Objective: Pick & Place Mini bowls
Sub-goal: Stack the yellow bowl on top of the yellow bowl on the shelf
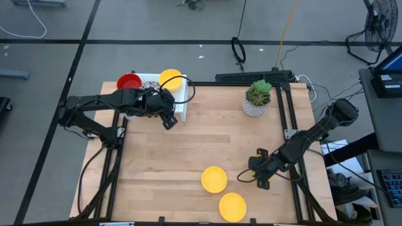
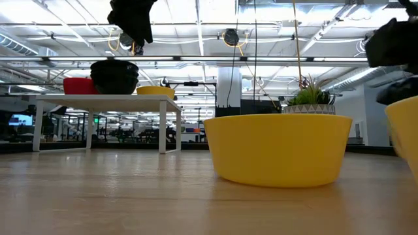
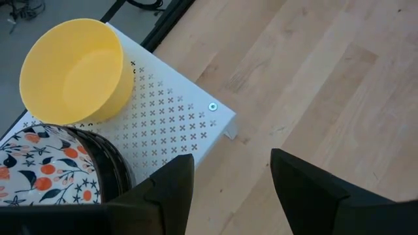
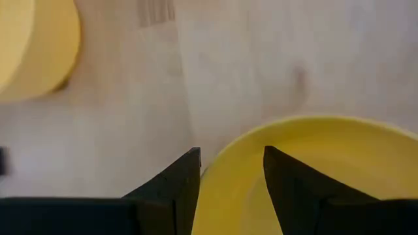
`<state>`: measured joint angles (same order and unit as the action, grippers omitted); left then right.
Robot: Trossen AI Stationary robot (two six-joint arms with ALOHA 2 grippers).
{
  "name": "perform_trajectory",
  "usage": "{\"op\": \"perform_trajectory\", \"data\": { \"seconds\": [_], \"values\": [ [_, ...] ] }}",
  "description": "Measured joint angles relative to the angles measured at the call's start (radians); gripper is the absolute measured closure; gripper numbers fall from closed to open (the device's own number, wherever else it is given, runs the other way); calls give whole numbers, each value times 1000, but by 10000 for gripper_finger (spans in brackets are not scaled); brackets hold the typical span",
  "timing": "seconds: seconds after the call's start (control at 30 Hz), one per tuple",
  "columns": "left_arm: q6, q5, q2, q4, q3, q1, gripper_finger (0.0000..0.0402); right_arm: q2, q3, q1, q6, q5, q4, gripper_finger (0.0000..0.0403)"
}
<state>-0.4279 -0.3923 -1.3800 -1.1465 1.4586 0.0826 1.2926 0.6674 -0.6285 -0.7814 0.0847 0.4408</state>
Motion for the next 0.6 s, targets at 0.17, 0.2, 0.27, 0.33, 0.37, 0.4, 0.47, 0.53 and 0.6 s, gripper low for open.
{"op": "perform_trajectory", "data": {
  "seconds": [0.17,0.2,0.27,0.33,0.37,0.4,0.47,0.53,0.6],
  "values": [
    [-1,0,0,0,0,0,194,0,0,39,233,105,-9,267],
    [-1,0,0,0,0,0,195,0,0,51,273,114,-14,271],
    [-1,0,0,0,0,0,194,0,0,75,338,130,-23,280],
    [-1,0,0,0,0,0,195,0,0,100,381,128,-32,287],
    [-1,0,0,0,0,0,194,0,0,112,394,128,-34,290],
    [-1,0,0,0,0,0,195,0,0,122,400,127,-33,293],
    [-1,0,0,0,0,0,195,0,0,136,398,124,-28,295],
    [-1,0,0,0,0,0,195,0,0,142,379,123,-14,295],
    [-1,0,0,0,0,0,194,0,0,144,359,121,16,291]
  ]
}}
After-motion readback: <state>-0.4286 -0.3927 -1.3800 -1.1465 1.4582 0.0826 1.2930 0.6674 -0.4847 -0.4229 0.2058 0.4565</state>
